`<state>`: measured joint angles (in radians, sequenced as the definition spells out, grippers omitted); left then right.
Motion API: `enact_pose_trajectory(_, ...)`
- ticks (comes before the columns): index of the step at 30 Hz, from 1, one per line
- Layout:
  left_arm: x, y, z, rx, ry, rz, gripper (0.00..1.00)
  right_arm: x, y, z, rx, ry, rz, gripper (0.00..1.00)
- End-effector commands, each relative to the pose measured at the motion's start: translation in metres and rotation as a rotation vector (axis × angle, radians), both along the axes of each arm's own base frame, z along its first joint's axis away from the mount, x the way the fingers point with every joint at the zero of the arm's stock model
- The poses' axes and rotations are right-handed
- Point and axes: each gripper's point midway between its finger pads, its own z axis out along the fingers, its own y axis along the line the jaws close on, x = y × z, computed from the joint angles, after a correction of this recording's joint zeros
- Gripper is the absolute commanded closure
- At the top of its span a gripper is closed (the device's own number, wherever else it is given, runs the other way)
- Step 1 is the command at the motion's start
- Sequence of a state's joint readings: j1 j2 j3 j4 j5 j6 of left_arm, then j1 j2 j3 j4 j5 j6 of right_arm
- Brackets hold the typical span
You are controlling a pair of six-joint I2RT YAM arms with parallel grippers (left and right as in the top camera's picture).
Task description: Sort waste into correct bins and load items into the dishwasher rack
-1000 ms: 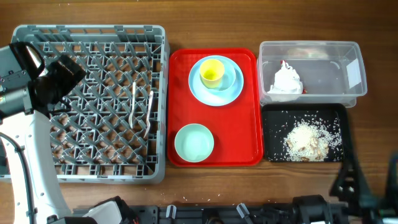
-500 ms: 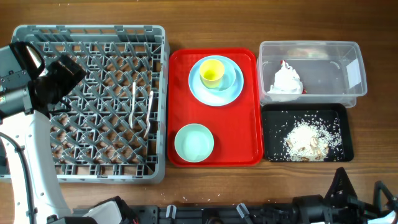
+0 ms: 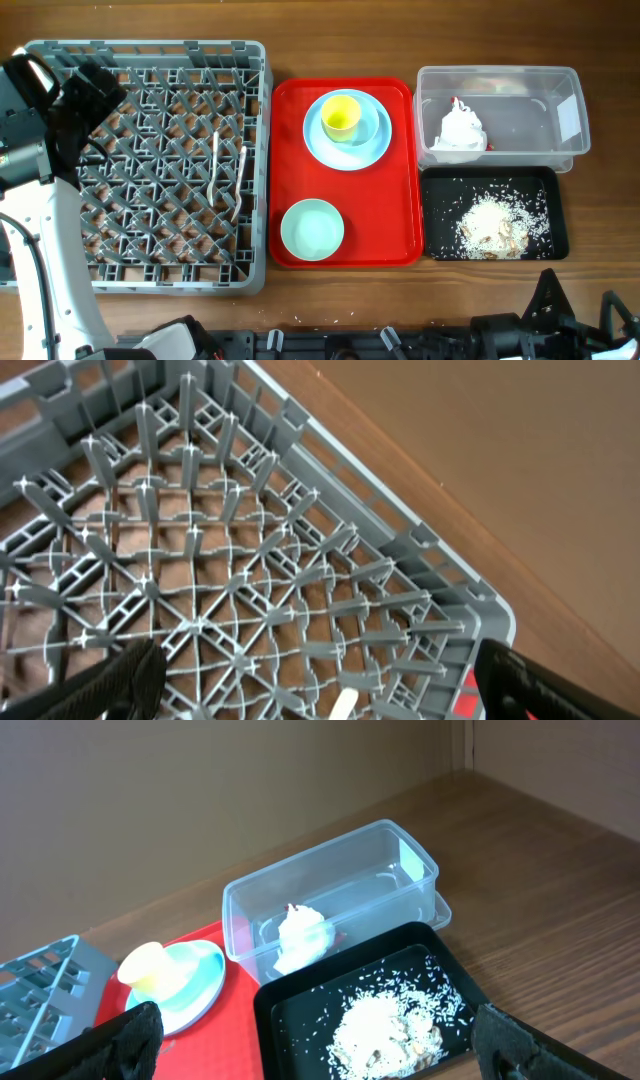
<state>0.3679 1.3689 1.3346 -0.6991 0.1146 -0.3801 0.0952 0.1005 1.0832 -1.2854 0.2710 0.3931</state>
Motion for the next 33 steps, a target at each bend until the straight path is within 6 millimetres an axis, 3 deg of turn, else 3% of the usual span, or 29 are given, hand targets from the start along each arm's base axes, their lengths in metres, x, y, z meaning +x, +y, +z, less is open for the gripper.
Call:
enact_pose_trajectory(1,-0.006,-0.029,-0.006,-0.175,0.022,-0.059,0.00,-0.003,-0.004,0.002,0.003,-0.017,-0.024,0.00)
enact_pose_trajectory(2,-0.016,-0.058,-0.013,-0.310,0.063,-0.154,0.00,-0.003,-0.004,0.002,0.002,-0.017,-0.024,0.00)
enact_pose_trajectory(4,-0.032,-0.097,-0.023,-0.442,0.150,-0.253,0.00,-0.003,-0.004,0.002,0.002,-0.017,-0.024,0.00)
enact_pose_trajectory(10,-0.060,-0.198,-0.035,-0.360,0.294,-0.626,0.00,-0.003,-0.004,0.002,0.002,-0.017,-0.024,0.00)
enact_pose_trajectory(15,-0.070,-0.287,-0.022,-0.283,0.224,-0.930,0.00,-0.003,-0.004,0.002,0.002,-0.017,-0.024,0.00)
enact_pose_trajectory(16,-0.073,-0.297,-0.021,-0.280,0.216,-0.962,0.09,-0.003,-0.004,0.002,0.003,-0.017,-0.024,0.00)
enact_pose_trajectory(18,-0.089,-0.320,-0.023,-0.274,0.237,-1.038,0.61,-0.003,-0.004,0.002,0.002,-0.017,-0.024,0.00)
enact_pose_trajectory(19,-0.099,-0.332,-0.028,-0.266,0.259,-1.077,0.67,-0.003,-0.004,0.002,0.002,-0.017,-0.024,0.00)
enact_pose_trajectory(22,-0.120,-0.346,-0.058,-0.162,0.352,-1.075,0.71,-0.003,-0.004,0.002,0.002,-0.017,-0.024,0.00)
enact_pose_trajectory(26,-0.148,-0.348,-0.119,0.040,0.497,-0.941,0.68,-0.003,-0.004,0.002,0.003,-0.017,-0.024,0.00)
enact_pose_trajectory(29,-0.170,-0.364,-0.162,0.141,0.546,-0.954,0.69,-0.003,-0.004,0.002,0.002,-0.017,-0.024,0.00)
enact_pose_trajectory(33,-0.180,-0.379,-0.196,0.228,0.589,-0.998,0.70,-0.003,-0.004,0.002,0.002,-0.017,-0.024,0.00)
